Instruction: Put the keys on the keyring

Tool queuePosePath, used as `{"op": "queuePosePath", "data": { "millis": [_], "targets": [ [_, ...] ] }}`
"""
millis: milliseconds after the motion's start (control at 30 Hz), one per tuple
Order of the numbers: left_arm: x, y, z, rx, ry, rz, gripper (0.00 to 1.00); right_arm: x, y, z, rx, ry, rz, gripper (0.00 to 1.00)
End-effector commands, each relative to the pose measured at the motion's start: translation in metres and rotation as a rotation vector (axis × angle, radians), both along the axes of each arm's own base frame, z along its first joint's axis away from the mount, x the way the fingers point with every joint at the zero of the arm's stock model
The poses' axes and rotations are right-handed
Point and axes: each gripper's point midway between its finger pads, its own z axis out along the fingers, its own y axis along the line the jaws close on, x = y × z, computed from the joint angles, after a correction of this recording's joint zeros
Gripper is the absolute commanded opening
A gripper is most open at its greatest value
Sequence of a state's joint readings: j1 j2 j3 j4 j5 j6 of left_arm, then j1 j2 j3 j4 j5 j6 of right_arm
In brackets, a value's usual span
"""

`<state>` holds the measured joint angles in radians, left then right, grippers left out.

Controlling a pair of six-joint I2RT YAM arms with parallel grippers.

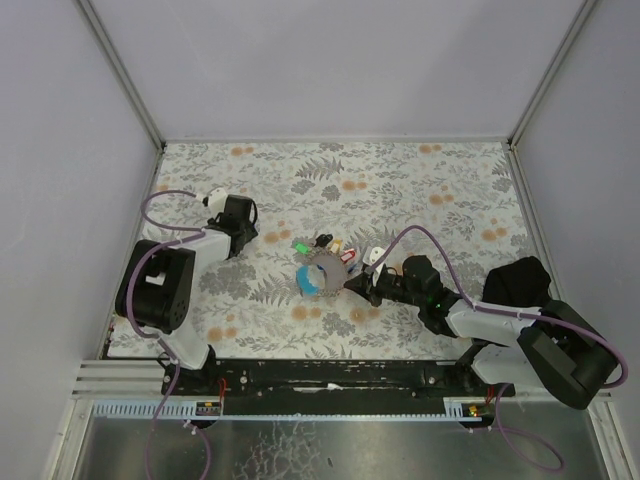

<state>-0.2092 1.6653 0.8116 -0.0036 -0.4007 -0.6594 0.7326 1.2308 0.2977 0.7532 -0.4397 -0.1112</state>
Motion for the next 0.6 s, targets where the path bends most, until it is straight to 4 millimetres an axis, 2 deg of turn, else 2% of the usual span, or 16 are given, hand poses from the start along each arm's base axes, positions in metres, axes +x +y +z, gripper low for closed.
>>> {"op": "queuePosePath", "data": {
  "millis": [0,333,567],
  "targets": [
    [0.011,0.014,0.002,0.029,-0.002,0.063,0.42,0.004,0.009,0.026,0.072,-0.06,0.026,0.0],
    [0.021,0.019,-0.006,0.069,0.035,0.073,0.3,0.003,0.011,0.022,0.059,-0.043,0.044,0.0],
    [0.021,0.023,-0.008,0.092,0.055,0.086,0.22,0.002,0.013,0.021,0.05,-0.034,0.056,0.0]
  ]
}}
